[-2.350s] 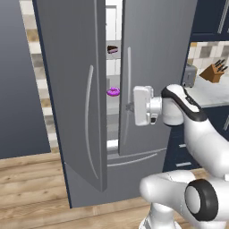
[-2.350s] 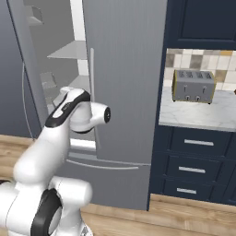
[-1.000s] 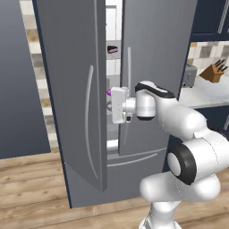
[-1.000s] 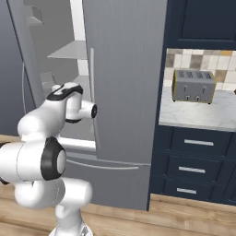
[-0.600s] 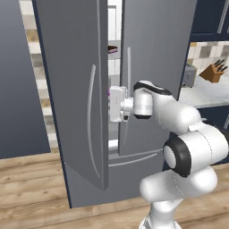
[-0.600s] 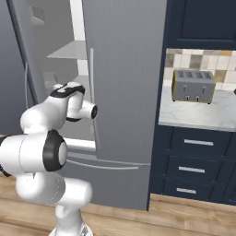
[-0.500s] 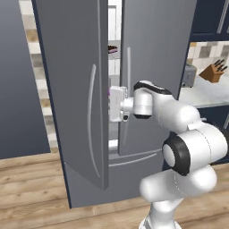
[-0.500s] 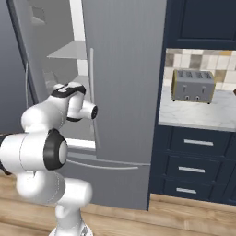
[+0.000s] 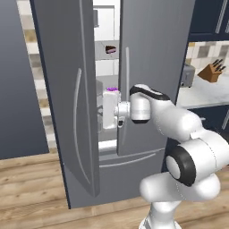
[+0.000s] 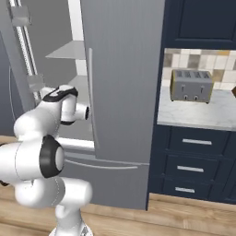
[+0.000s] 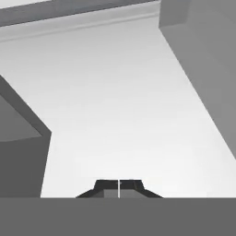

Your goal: Take the cake and donut from the fridge and place them on the empty tray on the dining counter.

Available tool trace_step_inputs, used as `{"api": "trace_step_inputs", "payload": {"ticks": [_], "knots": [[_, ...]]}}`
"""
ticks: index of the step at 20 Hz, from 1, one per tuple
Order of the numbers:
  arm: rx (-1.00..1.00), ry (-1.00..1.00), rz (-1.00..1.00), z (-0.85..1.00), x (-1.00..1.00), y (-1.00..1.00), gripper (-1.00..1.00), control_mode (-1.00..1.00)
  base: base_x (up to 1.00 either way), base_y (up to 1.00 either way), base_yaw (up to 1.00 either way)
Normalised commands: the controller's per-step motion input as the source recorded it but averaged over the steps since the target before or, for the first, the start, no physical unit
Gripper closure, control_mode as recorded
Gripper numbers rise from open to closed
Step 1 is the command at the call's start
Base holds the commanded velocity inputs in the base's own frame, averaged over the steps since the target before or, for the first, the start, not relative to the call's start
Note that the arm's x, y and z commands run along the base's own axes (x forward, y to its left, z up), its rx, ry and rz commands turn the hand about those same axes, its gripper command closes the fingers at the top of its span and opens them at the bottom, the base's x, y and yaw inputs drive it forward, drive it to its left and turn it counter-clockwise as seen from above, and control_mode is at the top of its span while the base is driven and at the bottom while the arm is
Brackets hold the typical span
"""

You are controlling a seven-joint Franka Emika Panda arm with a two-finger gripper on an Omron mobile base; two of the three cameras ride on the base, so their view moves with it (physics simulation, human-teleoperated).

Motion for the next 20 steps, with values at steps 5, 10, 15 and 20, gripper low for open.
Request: {"api": "trace_step_inputs", "payload": {"ticks": [5, 10, 15, 20], "knots": [[-0.13, 0.24, 0.11, -0.10, -0.01, 1.00, 1.00, -1.00, 0.00, 0.00, 0.00], [-0.19, 0.31, 0.07, -0.05, 0.02, 1.00, 1.00, -1.00, 0.00, 0.00, 0.00], [-0.20, 0.37, 0.01, -0.05, 0.38, 1.00, 1.00, -1.00, 0.00, 0.00, 0.00], [-0.12, 0.33, 0.00, 0.01, 0.44, 1.00, 1.00, -1.00, 0.00, 0.00, 0.00]]}}
